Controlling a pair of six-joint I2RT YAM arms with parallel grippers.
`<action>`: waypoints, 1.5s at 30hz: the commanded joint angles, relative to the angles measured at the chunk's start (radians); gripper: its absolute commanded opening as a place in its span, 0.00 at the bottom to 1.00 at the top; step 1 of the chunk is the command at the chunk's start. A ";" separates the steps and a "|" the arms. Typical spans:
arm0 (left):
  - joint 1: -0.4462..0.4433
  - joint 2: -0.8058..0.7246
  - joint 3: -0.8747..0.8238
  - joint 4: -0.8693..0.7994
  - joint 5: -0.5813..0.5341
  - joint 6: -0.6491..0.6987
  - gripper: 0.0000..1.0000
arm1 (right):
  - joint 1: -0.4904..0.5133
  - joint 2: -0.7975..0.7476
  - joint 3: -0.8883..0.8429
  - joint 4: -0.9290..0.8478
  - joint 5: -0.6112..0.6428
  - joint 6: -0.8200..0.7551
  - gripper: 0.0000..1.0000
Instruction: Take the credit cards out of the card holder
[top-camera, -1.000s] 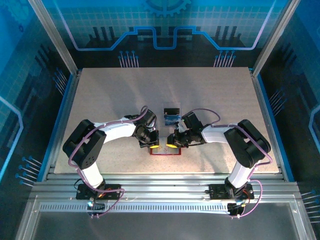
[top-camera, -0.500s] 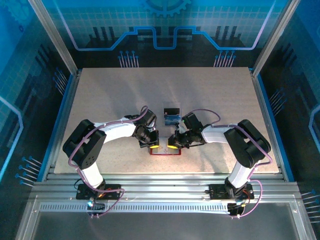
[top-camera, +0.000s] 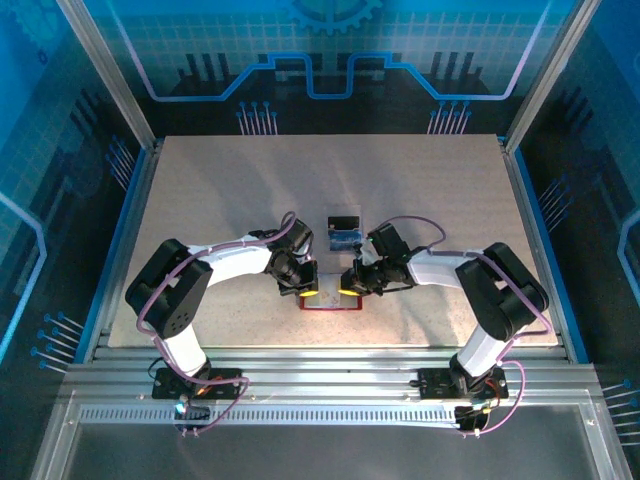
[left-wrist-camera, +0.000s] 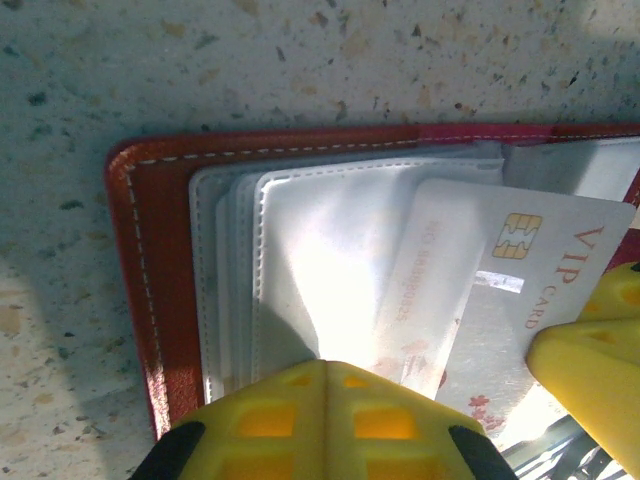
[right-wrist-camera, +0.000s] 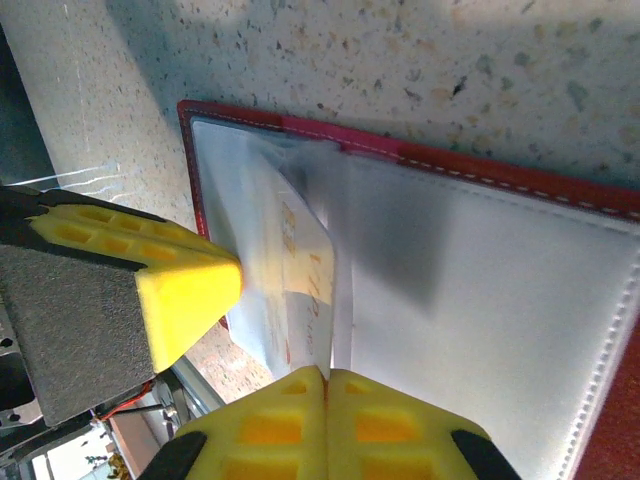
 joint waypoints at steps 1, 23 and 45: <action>-0.006 0.019 -0.017 -0.037 -0.014 0.014 0.00 | -0.023 -0.026 -0.010 -0.061 0.027 -0.034 0.05; -0.006 0.030 -0.015 -0.034 -0.011 0.013 0.00 | -0.052 -0.099 0.070 -0.307 0.107 -0.167 0.03; -0.006 0.033 -0.013 -0.030 -0.005 0.016 0.00 | -0.006 -0.081 0.063 -0.241 0.083 -0.090 0.12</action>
